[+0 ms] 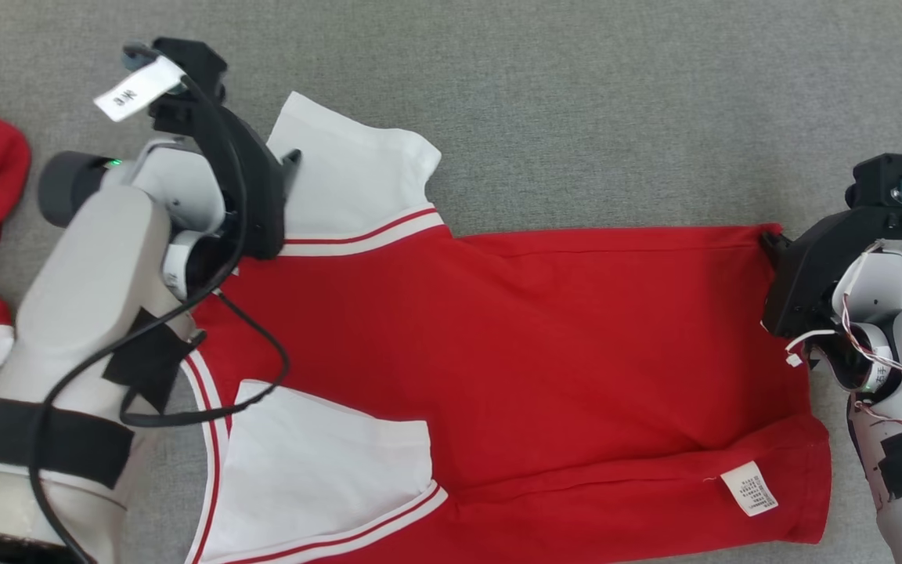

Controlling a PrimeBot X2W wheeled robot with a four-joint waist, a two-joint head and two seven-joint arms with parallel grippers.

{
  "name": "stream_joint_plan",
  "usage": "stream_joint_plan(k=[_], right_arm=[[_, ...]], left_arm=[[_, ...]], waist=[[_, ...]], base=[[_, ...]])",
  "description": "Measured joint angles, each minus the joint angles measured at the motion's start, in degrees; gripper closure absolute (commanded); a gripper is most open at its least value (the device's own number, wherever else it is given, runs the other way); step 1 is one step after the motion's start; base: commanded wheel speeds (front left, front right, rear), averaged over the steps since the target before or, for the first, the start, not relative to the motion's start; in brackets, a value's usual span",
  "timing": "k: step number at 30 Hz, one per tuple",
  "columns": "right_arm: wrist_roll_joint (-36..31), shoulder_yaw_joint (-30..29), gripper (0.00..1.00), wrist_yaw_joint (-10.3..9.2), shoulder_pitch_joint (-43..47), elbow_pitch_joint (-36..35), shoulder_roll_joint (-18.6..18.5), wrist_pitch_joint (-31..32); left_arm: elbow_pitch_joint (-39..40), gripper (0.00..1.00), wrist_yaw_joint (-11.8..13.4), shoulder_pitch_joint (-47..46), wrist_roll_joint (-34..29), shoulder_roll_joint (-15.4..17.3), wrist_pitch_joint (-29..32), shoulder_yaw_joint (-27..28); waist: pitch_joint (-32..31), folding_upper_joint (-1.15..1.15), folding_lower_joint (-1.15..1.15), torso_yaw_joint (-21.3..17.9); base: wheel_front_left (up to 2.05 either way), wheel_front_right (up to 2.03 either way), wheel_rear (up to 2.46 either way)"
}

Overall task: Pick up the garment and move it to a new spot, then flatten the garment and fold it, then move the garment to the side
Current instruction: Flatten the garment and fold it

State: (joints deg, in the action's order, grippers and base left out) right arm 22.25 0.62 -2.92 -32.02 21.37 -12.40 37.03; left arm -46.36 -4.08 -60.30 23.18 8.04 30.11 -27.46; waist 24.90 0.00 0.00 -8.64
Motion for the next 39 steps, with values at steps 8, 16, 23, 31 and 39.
stream_joint_plan(k=[8, 16, 23, 31, 39], right_arm=[[0.00, 0.65, 1.00, 0.79, -0.24, 0.81, 0.63, -0.23], [0.00, 1.46, 1.00, 1.43, -0.34, 1.64, 1.38, -0.76], [0.00, 1.70, 1.00, 2.00, -0.16, 2.57, 1.41, -1.01], [0.05, 2.09, 1.00, 2.42, -0.17, 2.33, 1.66, -1.26], [0.45, 1.41, 1.00, 2.41, -0.20, 1.97, 1.38, -1.85]], left_arm=[[-2.47, 0.00, -0.05, -1.21, -0.66, 0.53, -1.41, -0.70], [-4.60, 0.00, -0.49, -1.36, -0.68, 0.65, -3.13, -0.68], [-6.71, 0.00, -0.49, -2.33, -0.99, 0.73, -4.50, -0.80], [-8.09, 0.11, -0.56, -4.05, -1.59, 1.07, -4.95, -1.32], [-9.35, 1.00, -1.05, -5.20, -1.59, 0.58, -5.68, -1.58]], waist=[[-0.30, 0.00, 0.00, -1.34], [-0.45, 0.00, 0.00, -2.77], [-1.09, 0.00, 0.00, -3.91], [-0.37, 0.00, 0.00, -4.90], [0.83, 0.00, 0.00, -4.69]], base=[[0.00, 0.00, 0.00], [0.00, 0.00, 0.00], [0.00, 0.00, 0.00], [0.00, 0.00, 0.00], [0.00, 0.00, 0.00]])
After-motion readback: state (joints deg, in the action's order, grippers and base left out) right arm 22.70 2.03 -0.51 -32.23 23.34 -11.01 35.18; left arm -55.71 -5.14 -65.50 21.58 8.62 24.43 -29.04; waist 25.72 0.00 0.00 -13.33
